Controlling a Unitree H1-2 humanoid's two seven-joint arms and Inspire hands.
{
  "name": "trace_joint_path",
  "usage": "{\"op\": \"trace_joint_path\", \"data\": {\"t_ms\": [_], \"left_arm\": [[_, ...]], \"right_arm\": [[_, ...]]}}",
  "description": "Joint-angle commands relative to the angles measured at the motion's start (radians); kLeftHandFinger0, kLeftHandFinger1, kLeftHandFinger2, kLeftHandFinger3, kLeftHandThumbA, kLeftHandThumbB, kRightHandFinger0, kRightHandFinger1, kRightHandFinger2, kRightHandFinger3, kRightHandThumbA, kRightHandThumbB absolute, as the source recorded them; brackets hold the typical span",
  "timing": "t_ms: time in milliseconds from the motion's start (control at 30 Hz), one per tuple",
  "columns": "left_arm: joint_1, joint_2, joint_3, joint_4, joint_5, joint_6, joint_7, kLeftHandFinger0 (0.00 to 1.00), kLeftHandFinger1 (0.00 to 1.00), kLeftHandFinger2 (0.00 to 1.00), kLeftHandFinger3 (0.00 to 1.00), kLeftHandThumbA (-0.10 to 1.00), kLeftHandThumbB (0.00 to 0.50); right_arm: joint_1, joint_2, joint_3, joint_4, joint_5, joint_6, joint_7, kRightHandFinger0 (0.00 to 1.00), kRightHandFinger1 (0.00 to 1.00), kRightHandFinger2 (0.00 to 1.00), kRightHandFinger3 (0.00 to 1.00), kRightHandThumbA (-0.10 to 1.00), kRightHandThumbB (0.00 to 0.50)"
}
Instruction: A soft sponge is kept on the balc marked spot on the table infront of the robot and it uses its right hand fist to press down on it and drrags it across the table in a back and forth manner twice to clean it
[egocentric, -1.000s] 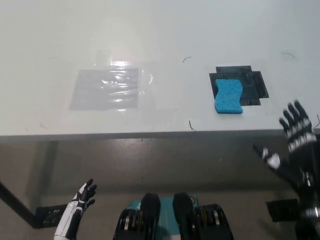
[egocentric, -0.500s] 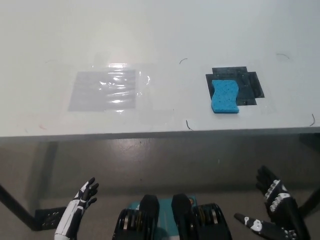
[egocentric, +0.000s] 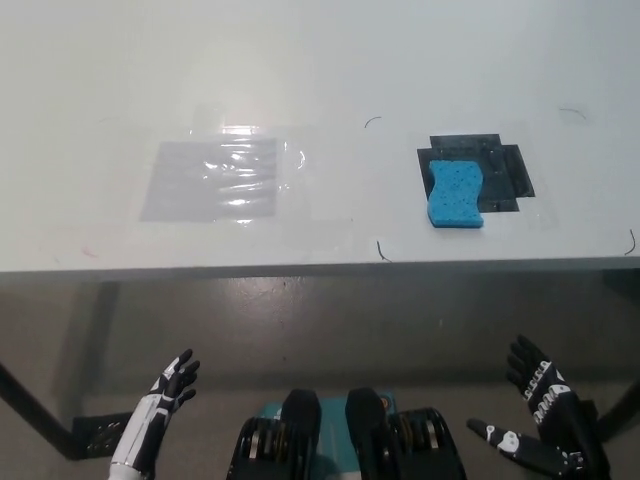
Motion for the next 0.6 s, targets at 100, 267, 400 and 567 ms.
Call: {"op": "trace_joint_path", "data": {"t_ms": [100, 267, 400, 567], "left_arm": [[-0.014, 0.017, -0.005, -0.034, -0.013, -0.027, -0.022, 1.00, 1.00, 1.00, 1.00, 1.00, 0.366], [-0.020, 0.011, 0.001, -0.034, -0.025, -0.023, -0.026, 1.00, 1.00, 1.00, 1.00, 1.00, 0.365], [-0.027, 0.011, 0.002, -0.034, -0.029, -0.013, -0.030, 1.00, 1.00, 1.00, 1.00, 1.00, 0.398], [-0.035, 0.010, 0.002, -0.040, -0.019, -0.005, -0.022, 1.00, 1.00, 1.00, 1.00, 1.00, 0.399]], "right_arm": [[-0.020, -0.005, -0.002, -0.010, 0.002, -0.011, 0.038, 1.00, 1.00, 1.00, 1.00, 1.00, 0.140], [-0.029, -0.011, -0.003, -0.018, -0.008, -0.001, 0.038, 1.00, 1.00, 1.00, 1.00, 1.00, 0.148], [-0.035, -0.012, -0.003, -0.020, -0.013, 0.001, 0.038, 1.00, 1.00, 1.00, 1.00, 1.00, 0.122], [-0.039, -0.016, -0.004, -0.029, -0.015, 0.005, 0.041, 1.00, 1.00, 1.00, 1.00, 1.00, 0.079]]}}
